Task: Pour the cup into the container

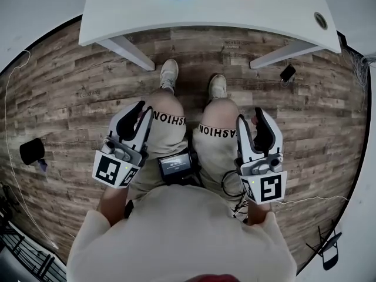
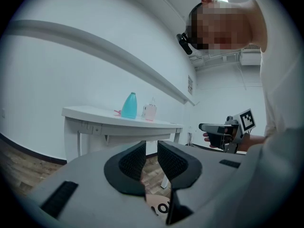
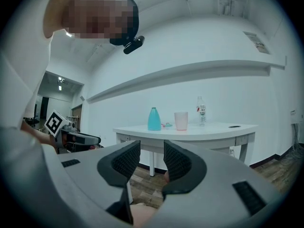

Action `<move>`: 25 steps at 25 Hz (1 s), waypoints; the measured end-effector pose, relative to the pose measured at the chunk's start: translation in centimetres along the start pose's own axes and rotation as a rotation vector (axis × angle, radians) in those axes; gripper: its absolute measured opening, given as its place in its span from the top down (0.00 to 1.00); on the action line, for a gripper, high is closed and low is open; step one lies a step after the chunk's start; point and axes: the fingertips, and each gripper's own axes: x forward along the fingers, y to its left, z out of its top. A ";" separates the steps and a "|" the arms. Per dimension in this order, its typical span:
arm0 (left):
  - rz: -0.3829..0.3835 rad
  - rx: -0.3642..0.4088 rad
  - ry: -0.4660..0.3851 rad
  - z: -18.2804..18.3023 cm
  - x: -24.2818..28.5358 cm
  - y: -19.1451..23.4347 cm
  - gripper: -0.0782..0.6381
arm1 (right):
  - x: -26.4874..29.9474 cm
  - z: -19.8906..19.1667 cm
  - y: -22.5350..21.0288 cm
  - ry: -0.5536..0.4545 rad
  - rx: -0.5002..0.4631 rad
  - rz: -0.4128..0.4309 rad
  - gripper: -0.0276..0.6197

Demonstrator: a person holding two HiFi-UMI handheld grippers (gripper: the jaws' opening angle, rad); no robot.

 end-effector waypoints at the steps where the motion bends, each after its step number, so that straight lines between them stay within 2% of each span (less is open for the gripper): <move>1: -0.002 0.002 0.000 -0.1 0.4 0.3 0.79 | 0.5 -0.2 -0.3 0.002 0.001 0.001 0.75; 10: -0.024 0.003 0.024 -0.7 3.9 1.7 0.79 | 3.3 -1.2 -2.5 0.013 0.000 -0.014 0.74; 25: -0.052 0.030 0.007 3.5 7.5 4.0 0.79 | 6.7 1.8 -4.8 -0.030 -0.021 -0.070 0.74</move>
